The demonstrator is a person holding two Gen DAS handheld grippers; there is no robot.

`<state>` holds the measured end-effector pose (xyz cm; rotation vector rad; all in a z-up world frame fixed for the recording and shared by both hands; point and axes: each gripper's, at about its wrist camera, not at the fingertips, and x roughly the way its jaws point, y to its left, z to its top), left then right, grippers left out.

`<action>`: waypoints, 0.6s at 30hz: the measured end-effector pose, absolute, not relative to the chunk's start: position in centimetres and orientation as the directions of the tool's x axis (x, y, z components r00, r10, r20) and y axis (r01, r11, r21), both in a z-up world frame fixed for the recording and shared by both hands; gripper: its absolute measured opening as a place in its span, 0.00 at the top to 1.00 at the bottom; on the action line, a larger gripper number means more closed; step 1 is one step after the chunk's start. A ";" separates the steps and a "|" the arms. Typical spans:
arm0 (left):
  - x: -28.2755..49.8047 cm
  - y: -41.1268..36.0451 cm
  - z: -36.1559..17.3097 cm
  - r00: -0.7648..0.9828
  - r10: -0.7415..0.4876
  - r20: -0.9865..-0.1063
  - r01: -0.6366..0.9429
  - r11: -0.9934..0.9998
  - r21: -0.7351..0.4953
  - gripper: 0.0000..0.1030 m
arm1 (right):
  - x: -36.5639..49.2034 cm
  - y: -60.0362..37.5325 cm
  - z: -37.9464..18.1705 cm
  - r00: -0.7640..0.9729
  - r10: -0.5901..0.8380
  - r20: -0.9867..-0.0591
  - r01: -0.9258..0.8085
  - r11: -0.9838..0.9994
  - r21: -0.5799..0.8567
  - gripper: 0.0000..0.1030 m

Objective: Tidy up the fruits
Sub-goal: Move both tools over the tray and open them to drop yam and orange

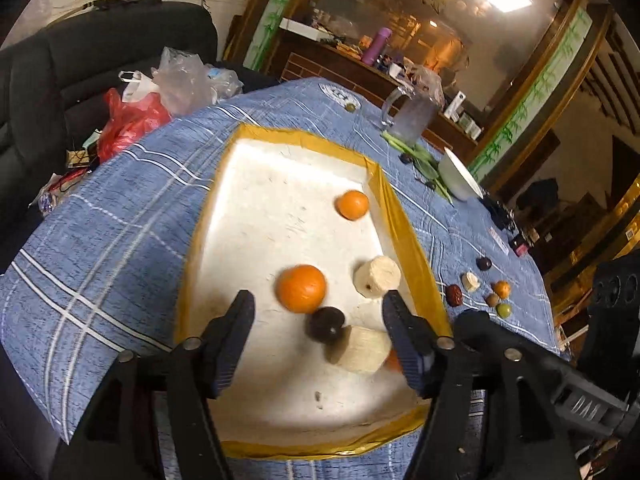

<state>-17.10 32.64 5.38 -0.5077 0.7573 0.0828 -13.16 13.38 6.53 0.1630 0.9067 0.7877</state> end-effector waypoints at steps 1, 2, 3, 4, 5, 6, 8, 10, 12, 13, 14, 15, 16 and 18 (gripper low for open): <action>-17.2 33.0 5.4 0.734 -0.099 -0.672 -0.257 0.875 -0.410 0.28 | -12.9 12.9 6.7 0.390 0.662 -0.640 -0.527 0.731 0.434 0.38; -17.2 33.2 5.2 0.734 -0.094 -0.672 -0.263 0.873 -0.410 0.27 | -12.7 12.7 6.9 0.405 0.649 -0.644 -0.517 0.744 0.424 0.38; -17.1 33.3 4.7 0.726 -0.095 -0.681 -0.271 0.870 -0.411 0.27 | -12.5 12.5 6.9 0.422 0.629 -0.653 -0.506 0.761 0.406 0.38; -16.9 33.5 4.4 0.718 -0.104 -0.689 -0.274 0.867 -0.416 0.27 | -12.2 12.5 6.6 0.441 0.593 -0.673 -0.493 0.787 0.371 0.38; -16.8 33.5 4.1 0.713 -0.116 -0.691 -0.270 0.865 -0.424 0.27 | -12.1 12.7 6.5 0.448 0.571 -0.688 -0.488 0.801 0.348 0.38; -16.6 33.3 3.8 0.712 -0.119 -0.692 -0.266 0.867 -0.422 0.27 | -12.0 13.0 6.1 0.451 0.541 -0.710 -0.485 0.816 0.314 0.38; -16.3 32.9 3.7 0.709 -0.078 -0.701 -0.270 0.888 -0.372 0.27 | -12.3 13.5 5.3 0.442 0.505 -0.741 -0.490 0.828 0.272 0.44; -16.0 32.8 3.6 0.704 -0.056 -0.708 -0.272 0.899 -0.342 0.27 | -12.6 14.7 4.3 0.427 0.446 -0.787 -0.502 0.840 0.204 0.64; -15.7 32.9 3.4 0.701 -0.039 -0.712 -0.275 0.906 -0.321 0.27 | -13.2 15.0 4.3 0.437 0.433 -0.788 -0.510 0.841 0.179 0.64; -15.7 33.0 3.4 0.702 -0.036 -0.712 -0.276 0.907 -0.318 0.27 | -13.6 15.0 4.5 0.439 0.428 -0.790 -0.513 0.841 0.170 0.64; -15.5 33.1 3.4 0.703 -0.032 -0.711 -0.276 0.908 -0.315 0.27 | -14.0 15.2 4.6 0.430 0.429 -0.794 -0.520 0.837 0.171 0.64; -15.4 33.1 3.4 0.703 -0.029 -0.711 -0.277 0.909 -0.311 0.27 | -14.2 15.2 4.6 0.421 0.432 -0.798 -0.524 0.833 0.175 0.64; -15.3 33.1 3.5 0.702 -0.026 -0.711 -0.278 0.910 -0.308 0.27 | -14.5 15.3 4.6 0.412 0.434 -0.801 -0.528 0.830 0.177 0.64; -15.0 33.1 3.4 0.700 -0.017 -0.714 -0.280 0.913 -0.296 0.27 | -15.2 15.5 4.6 0.395 0.440 -0.806 -0.538 0.822 0.185 0.64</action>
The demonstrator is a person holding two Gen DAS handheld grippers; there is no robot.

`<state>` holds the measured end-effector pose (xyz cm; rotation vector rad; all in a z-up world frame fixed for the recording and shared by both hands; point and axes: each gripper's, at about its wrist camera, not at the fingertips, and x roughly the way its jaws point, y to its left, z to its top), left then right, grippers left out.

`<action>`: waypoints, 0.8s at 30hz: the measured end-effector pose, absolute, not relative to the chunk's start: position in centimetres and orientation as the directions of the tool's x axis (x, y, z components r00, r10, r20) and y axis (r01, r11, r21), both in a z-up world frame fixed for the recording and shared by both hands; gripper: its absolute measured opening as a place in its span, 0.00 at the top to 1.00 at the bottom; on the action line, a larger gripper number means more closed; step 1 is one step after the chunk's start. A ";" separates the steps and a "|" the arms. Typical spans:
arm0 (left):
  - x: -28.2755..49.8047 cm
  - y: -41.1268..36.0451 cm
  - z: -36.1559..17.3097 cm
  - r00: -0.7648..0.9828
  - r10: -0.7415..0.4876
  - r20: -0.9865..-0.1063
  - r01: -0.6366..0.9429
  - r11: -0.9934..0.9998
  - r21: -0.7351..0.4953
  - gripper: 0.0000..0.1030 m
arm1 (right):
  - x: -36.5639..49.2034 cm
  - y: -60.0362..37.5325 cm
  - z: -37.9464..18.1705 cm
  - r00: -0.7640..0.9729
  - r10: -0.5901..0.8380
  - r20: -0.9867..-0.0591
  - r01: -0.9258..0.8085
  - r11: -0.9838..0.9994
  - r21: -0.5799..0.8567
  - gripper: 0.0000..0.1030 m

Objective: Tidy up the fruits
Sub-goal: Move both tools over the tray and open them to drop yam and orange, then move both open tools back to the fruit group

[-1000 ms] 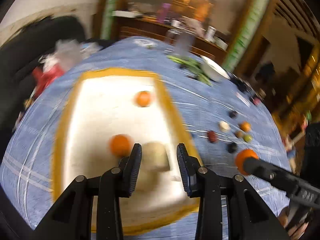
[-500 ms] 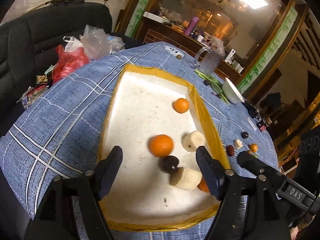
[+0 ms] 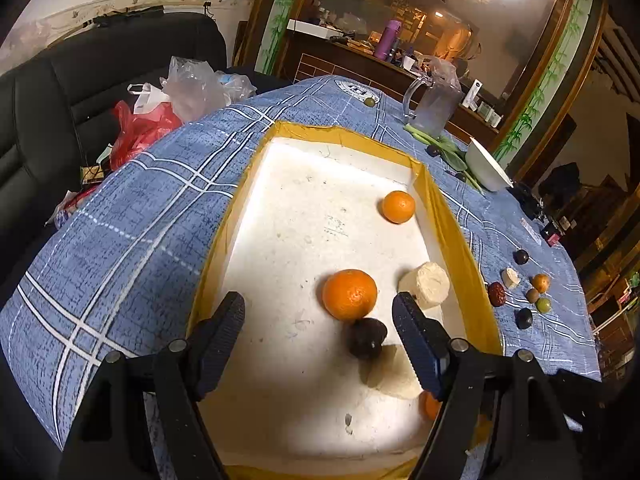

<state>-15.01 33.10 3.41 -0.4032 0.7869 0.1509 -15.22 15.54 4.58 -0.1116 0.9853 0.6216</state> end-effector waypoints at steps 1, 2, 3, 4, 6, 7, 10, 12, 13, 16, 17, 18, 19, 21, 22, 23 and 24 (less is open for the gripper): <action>-15.0 33.2 3.4 0.699 -0.018 -0.715 -0.279 0.913 -0.296 0.27 | -15.6 15.7 4.6 0.404 0.429 -0.808 -0.538 0.825 0.170 0.64; -15.0 33.2 3.4 0.698 -0.024 -0.716 -0.279 0.911 -0.303 0.27 | -16.0 15.9 4.7 0.407 0.428 -0.807 -0.539 0.826 0.166 0.64; -15.2 33.3 3.5 0.699 -0.038 -0.714 -0.276 0.907 -0.319 0.27 | -16.2 15.8 4.8 0.407 0.430 -0.806 -0.536 0.826 0.171 0.63; -15.4 33.4 3.6 0.703 -0.054 -0.709 -0.272 0.901 -0.338 0.27 | -16.0 15.5 4.8 0.401 0.447 -0.800 -0.529 0.826 0.197 0.63; -16.1 33.3 4.4 0.721 -0.054 -0.691 -0.265 0.900 -0.347 0.26 | -15.8 14.7 5.0 0.391 0.490 -0.779 -0.513 0.819 0.257 0.63; -16.5 33.1 5.1 0.733 -0.040 -0.679 -0.263 0.904 -0.337 0.22 | -15.7 14.0 5.3 0.392 0.516 -0.762 -0.504 0.813 0.291 0.63; -18.0 32.2 7.7 0.774 0.030 -0.633 -0.289 0.905 -0.311 0.09 | -16.0 11.9 6.8 0.450 0.541 -0.711 -0.491 0.815 0.309 0.50; -19.5 31.4 9.7 0.830 0.014 -0.557 -0.247 0.905 -0.346 0.09 | -16.4 10.1 7.8 0.501 0.534 -0.680 -0.479 0.826 0.296 0.32; -20.1 31.0 10.3 0.849 0.002 -0.528 -0.224 0.907 -0.357 0.09 | -16.7 8.6 8.3 0.535 0.528 -0.660 -0.465 0.836 0.292 0.25; -21.0 28.3 12.0 0.878 -0.018 -0.478 -0.158 0.932 -0.327 0.08 | -17.3 4.9 8.9 0.590 0.500 -0.634 -0.420 0.861 0.288 0.25; -20.9 27.3 12.2 0.876 -0.025 -0.482 -0.141 0.942 -0.306 0.08 | -17.3 3.2 8.9 0.607 0.482 -0.632 -0.395 0.873 0.287 0.25; -20.7 26.1 12.2 0.864 -0.031 -0.502 -0.128 0.952 -0.279 0.08 | -17.1 1.8 8.9 0.620 0.466 -0.631 -0.373 0.883 0.285 0.25; -20.2 25.0 12.1 0.847 -0.042 -0.530 -0.114 0.959 -0.258 0.08 | -17.2 0.2 8.9 0.637 0.441 -0.632 -0.342 0.896 0.281 0.25; -19.4 23.0 11.6 0.814 -0.084 -0.575 -0.077 0.965 -0.250 0.08 | -17.2 -3.1 8.6 0.667 0.383 -0.639 -0.275 0.924 0.266 0.25; -18.9 22.0 11.3 0.797 -0.108 -0.594 -0.058 0.966 -0.253 0.08 | -17.2 -4.3 8.5 0.675 0.363 -0.642 -0.251 0.932 0.263 0.25; -18.3 21.3 11.0 0.783 -0.121 -0.610 -0.047 0.966 -0.252 0.08 | -17.1 -5.8 8.3 0.683 0.341 -0.645 -0.222 0.939 0.261 0.25; -17.7 20.3 10.7 0.766 -0.126 -0.630 -0.038 0.970 -0.240 0.08 | -16.8 -6.8 8.3 0.687 0.327 -0.649 -0.203 0.944 0.261 0.25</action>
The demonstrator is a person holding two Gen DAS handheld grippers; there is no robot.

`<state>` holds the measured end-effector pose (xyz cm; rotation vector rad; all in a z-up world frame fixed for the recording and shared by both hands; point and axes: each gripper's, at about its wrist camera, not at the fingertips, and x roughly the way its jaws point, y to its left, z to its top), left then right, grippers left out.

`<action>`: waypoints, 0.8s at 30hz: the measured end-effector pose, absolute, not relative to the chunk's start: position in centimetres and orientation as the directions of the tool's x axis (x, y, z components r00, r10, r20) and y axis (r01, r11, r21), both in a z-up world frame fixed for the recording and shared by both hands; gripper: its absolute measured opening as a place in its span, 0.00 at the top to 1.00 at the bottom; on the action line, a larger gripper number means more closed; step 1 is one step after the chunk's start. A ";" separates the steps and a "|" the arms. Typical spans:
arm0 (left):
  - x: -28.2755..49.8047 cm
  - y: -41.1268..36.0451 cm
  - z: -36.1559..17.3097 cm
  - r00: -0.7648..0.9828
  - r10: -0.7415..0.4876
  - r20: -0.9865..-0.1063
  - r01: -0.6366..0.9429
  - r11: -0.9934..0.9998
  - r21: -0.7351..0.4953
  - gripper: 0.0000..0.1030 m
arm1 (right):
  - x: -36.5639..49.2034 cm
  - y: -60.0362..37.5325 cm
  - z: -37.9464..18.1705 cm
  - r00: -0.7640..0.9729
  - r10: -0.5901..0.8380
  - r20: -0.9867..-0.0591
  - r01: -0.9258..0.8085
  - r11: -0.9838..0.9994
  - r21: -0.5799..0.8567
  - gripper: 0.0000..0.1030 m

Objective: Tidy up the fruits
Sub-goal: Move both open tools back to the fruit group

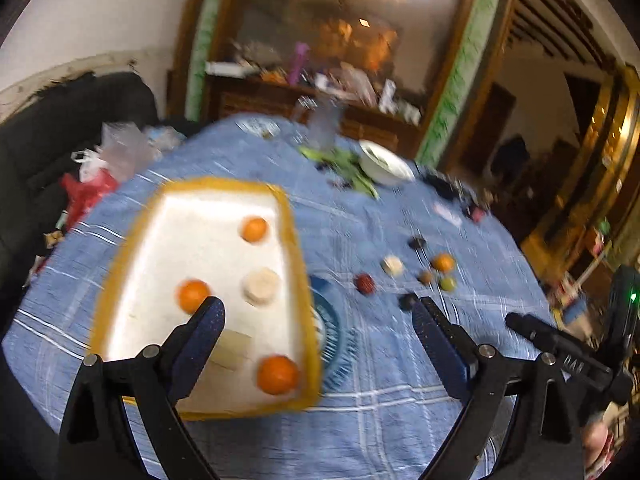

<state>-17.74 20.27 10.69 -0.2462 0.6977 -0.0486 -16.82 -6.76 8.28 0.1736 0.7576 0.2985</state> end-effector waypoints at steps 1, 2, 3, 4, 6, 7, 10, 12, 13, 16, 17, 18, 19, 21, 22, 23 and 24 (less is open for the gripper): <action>-17.4 19.6 10.6 0.760 -0.125 -0.638 -0.033 0.973 -0.229 0.08 | -16.7 -8.0 8.1 0.690 0.309 -0.654 -0.180 0.949 0.258 0.25; -17.0 18.8 10.5 0.754 -0.122 -0.646 -0.025 0.977 -0.214 0.08 | -16.6 -8.8 8.0 0.691 0.302 -0.657 -0.171 0.951 0.257 0.25; -16.7 17.9 10.4 0.749 -0.119 -0.651 -0.016 0.980 -0.198 0.08 | -16.5 -9.5 7.8 0.692 0.295 -0.659 -0.164 0.953 0.255 0.25; -16.5 17.4 10.2 0.746 -0.121 -0.654 -0.009 0.982 -0.191 0.08 | -16.2 -10.0 7.6 0.691 0.288 -0.663 -0.158 0.955 0.251 0.25; -15.8 16.1 9.7 0.732 -0.136 -0.668 0.016 0.983 -0.184 0.08 | -15.7 -10.7 7.1 0.683 0.284 -0.673 -0.155 0.957 0.247 0.25; -15.8 15.7 9.5 0.725 -0.143 -0.674 0.024 0.983 -0.183 0.08 | -15.1 -10.8 6.7 0.676 0.285 -0.679 -0.156 0.957 0.246 0.25; -14.8 14.0 8.5 0.703 -0.157 -0.693 0.054 0.984 -0.169 0.08 | -13.0 -10.5 5.8 0.663 0.276 -0.696 -0.160 0.960 0.228 0.30; -14.1 12.9 8.0 0.694 -0.169 -0.700 0.085 0.985 -0.154 0.08 | -11.1 -10.3 5.2 0.656 0.268 -0.705 -0.156 0.963 0.220 0.43; -13.8 12.5 7.9 0.693 -0.172 -0.700 0.095 0.984 -0.148 0.09 | -10.1 -10.1 5.1 0.647 0.278 -0.710 -0.159 0.960 0.231 0.46; -12.4 11.0 7.6 0.686 -0.180 -0.705 0.126 0.984 -0.129 0.17 | -7.3 -9.6 4.2 0.626 0.297 -0.721 -0.165 0.954 0.250 0.46; -11.6 10.3 7.2 0.675 -0.183 -0.714 0.140 0.983 -0.120 0.22 | -6.4 -9.3 3.9 0.618 0.297 -0.728 -0.165 0.954 0.250 0.46; -10.9 9.7 6.8 0.664 -0.182 -0.726 0.150 0.983 -0.109 0.24 | -5.8 -8.9 3.6 0.610 0.300 -0.733 -0.168 0.953 0.251 0.46; -10.3 9.4 6.3 0.653 -0.182 -0.735 0.160 0.982 -0.102 0.31 | -5.1 -8.7 3.2 0.601 0.302 -0.740 -0.171 0.953 0.250 0.46; -8.6 8.4 5.0 0.621 -0.180 -0.763 0.176 0.980 -0.088 0.44 | -4.3 -8.2 2.5 0.585 0.299 -0.754 -0.177 0.954 0.241 0.46; -7.9 8.0 4.5 0.607 -0.182 -0.773 0.180 0.980 -0.089 0.50 | -4.0 -8.1 2.2 0.579 0.297 -0.759 -0.177 0.955 0.239 0.46; -7.1 7.7 3.9 0.592 -0.186 -0.785 0.185 0.978 -0.093 0.54 | -3.8 -8.1 1.9 0.575 0.298 -0.761 -0.177 0.954 0.240 0.46; -6.7 7.5 3.5 0.585 -0.186 -0.790 0.184 0.978 -0.094 0.54 | -3.7 -8.1 1.7 0.574 0.301 -0.762 -0.178 0.954 0.243 0.46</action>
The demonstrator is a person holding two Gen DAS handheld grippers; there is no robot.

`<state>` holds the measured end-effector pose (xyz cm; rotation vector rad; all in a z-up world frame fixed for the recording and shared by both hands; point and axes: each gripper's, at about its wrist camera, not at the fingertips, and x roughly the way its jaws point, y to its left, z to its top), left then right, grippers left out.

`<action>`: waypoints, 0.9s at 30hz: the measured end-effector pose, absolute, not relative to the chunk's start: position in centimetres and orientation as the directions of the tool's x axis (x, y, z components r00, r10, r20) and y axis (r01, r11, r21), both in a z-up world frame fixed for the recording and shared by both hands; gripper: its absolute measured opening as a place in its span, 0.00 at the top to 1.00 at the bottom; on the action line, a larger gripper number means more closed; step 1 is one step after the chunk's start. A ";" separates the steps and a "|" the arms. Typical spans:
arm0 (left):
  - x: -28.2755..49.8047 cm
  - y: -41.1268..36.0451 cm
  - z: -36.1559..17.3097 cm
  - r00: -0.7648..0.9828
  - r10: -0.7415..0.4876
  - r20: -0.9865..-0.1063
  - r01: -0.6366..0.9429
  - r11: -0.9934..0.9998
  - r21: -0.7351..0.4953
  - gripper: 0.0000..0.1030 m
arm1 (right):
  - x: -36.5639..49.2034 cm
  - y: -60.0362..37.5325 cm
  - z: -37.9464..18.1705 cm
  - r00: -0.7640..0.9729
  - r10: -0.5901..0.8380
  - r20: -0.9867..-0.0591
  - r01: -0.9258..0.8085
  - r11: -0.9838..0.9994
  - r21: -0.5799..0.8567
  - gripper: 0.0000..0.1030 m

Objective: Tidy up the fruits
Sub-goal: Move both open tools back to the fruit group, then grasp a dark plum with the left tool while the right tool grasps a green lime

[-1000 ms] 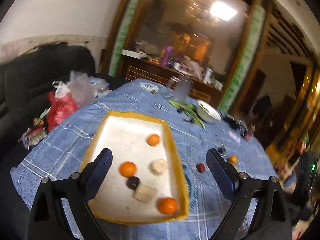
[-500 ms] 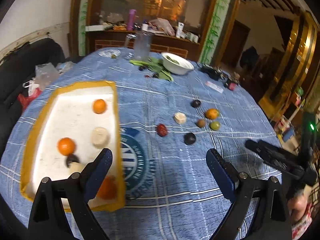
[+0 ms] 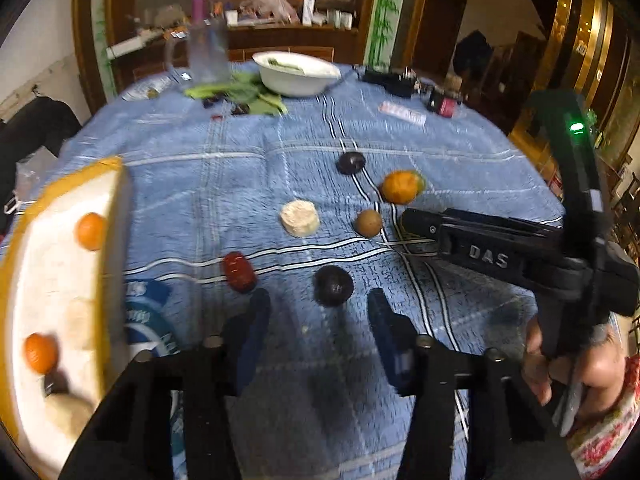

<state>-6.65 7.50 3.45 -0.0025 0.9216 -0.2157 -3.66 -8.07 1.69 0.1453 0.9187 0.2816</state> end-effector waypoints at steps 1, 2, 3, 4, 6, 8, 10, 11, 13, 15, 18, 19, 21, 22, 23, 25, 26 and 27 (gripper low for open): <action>-6.1 7.4 3.0 0.578 -0.184 -0.795 0.181 0.979 -0.095 0.54 | -3.6 -8.1 1.5 0.573 0.302 -0.762 -0.179 0.953 0.243 0.46; -5.7 7.2 2.7 0.573 -0.186 -0.798 0.181 0.979 -0.098 0.54 | -3.5 -8.1 1.3 0.573 0.301 -0.762 -0.181 0.954 0.240 0.46; -5.2 7.0 2.4 0.568 -0.190 -0.801 0.184 0.978 -0.101 0.55 | -3.4 -8.1 1.2 0.573 0.300 -0.763 -0.184 0.954 0.238 0.47; -4.8 6.8 2.1 0.563 -0.191 -0.804 0.188 0.977 -0.100 0.55 | -3.4 -8.1 1.2 0.578 0.298 -0.760 -0.189 0.954 0.232 0.48; -4.2 6.4 1.4 0.550 -0.191 -0.813 0.195 0.976 -0.097 0.55 | -3.3 -8.0 1.2 0.581 0.293 -0.760 -0.196 0.956 0.219 0.50; -4.1 6.2 1.0 0.551 -0.192 -0.812 0.197 0.976 -0.097 0.55 | -3.3 -8.0 1.1 0.583 0.295 -0.757 -0.201 0.955 0.217 0.51; -4.1 5.9 0.9 0.558 -0.199 -0.806 0.208 0.973 -0.096 0.49 | -3.2 -7.7 1.1 0.576 0.311 -0.756 -0.223 0.949 0.221 0.59; -4.1 5.8 0.8 0.556 -0.219 -0.802 0.224 0.968 -0.110 0.40 | -3.3 -7.5 1.1 0.575 0.311 -0.757 -0.233 0.949 0.213 0.61; -4.1 5.5 0.6 0.563 -0.236 -0.792 0.240 0.964 -0.116 0.34 | -3.5 -6.9 1.1 0.575 0.306 -0.759 -0.253 0.948 0.191 0.67; -4.4 4.9 0.5 0.574 -0.208 -0.792 0.242 0.967 -0.079 0.34 | -3.7 -6.7 1.1 0.574 0.308 -0.759 -0.264 0.947 0.184 0.72; -4.6 4.8 0.6 0.590 -0.193 -0.784 0.236 0.970 -0.061 0.57 | -3.9 -6.8 1.2 0.577 0.313 -0.754 -0.265 0.945 0.190 0.74; -4.7 5.0 0.7 0.594 -0.198 -0.779 0.234 0.970 -0.068 0.71 | -4.0 -6.9 1.1 0.576 0.318 -0.753 -0.264 0.944 0.197 0.74; -4.6 5.6 0.7 0.595 -0.215 -0.774 0.222 0.970 -0.099 0.79 | -4.1 -7.1 1.2 0.578 0.322 -0.750 -0.259 0.944 0.205 0.74; -4.5 5.9 0.7 0.594 -0.230 -0.771 0.220 0.968 -0.119 0.80 | -4.1 -7.2 1.2 0.582 0.322 -0.747 -0.254 0.944 0.210 0.74; -4.4 6.2 0.7 0.591 -0.248 -0.768 0.217 0.965 -0.144 0.80 | -4.1 -7.3 1.2 0.585 0.324 -0.743 -0.250 0.944 0.215 0.74; -4.4 6.6 0.7 0.590 -0.268 -0.761 0.214 0.961 -0.173 0.80 | -4.2 -7.5 1.3 0.594 0.327 -0.735 -0.245 0.944 0.222 0.74; -4.4 6.8 0.7 0.593 -0.271 -0.758 0.211 0.961 -0.179 0.80 | -4.3 -7.6 1.4 0.598 0.326 -0.732 -0.242 0.944 0.222 0.74; -4.5 6.8 0.9 0.599 -0.271 -0.753 0.210 0.961 -0.179 0.80 | -4.4 -7.6 1.5 0.605 0.322 -0.728 -0.239 0.946 0.220 0.74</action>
